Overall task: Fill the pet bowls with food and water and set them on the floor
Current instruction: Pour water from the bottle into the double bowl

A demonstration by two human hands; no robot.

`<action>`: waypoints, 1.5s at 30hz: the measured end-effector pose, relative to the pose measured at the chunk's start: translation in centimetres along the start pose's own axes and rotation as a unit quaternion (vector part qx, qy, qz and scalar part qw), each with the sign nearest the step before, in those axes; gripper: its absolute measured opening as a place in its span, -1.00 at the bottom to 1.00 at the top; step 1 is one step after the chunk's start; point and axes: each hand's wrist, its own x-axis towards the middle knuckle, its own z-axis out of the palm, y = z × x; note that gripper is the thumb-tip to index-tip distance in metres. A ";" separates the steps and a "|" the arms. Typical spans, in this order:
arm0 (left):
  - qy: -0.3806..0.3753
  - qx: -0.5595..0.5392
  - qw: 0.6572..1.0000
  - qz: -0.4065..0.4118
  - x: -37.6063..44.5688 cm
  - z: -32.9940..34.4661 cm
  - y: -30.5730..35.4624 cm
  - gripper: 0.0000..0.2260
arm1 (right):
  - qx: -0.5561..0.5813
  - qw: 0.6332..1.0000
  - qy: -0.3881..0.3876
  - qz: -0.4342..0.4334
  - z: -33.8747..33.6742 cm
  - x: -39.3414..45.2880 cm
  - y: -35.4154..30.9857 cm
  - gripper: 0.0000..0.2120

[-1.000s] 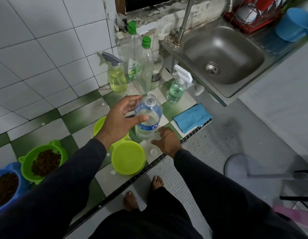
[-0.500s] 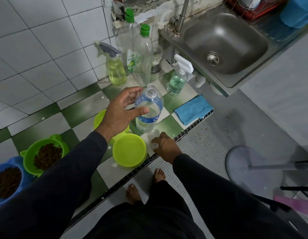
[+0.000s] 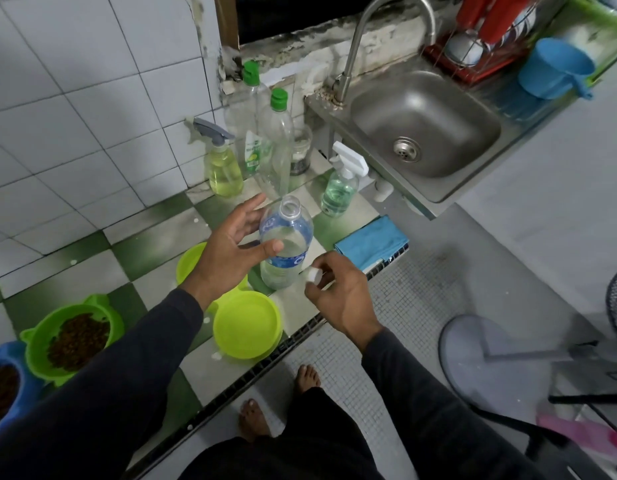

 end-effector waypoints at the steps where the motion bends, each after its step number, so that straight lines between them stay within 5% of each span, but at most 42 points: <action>1: -0.010 -0.003 1.000 -0.010 -0.1 -0.3 -0.3 -0.24 | 0.023 0.999 0.024 -0.010 -0.8 0.3 -1.1 -0.73; 5: -0.040 0.000 0.997 -0.059 -0.7 -0.4 -1.9 -0.15 | 0.117 0.989 0.065 -0.055 -3.8 2.3 -5.3 -0.71; 12: -0.024 0.047 0.995 -0.086 -0.8 1.0 -4.5 -0.12 | 0.113 0.987 0.053 -0.104 -5.2 6.0 -9.6 -0.79; 28: 0.028 0.016 0.996 -0.084 -0.1 1.2 -5.5 -0.30 | -0.043 0.985 -0.084 -0.146 -5.8 8.3 -10.7 -0.81; 36: 0.020 0.024 0.995 -0.090 -0.2 1.2 -5.5 -0.32 | -0.107 0.974 -0.045 -0.194 -5.2 8.1 -10.1 -0.56; 45: 0.018 0.032 0.995 -0.091 -0.2 1.0 -5.5 -0.33 | -0.134 0.972 -0.008 -0.192 -5.8 7.9 -10.3 -0.59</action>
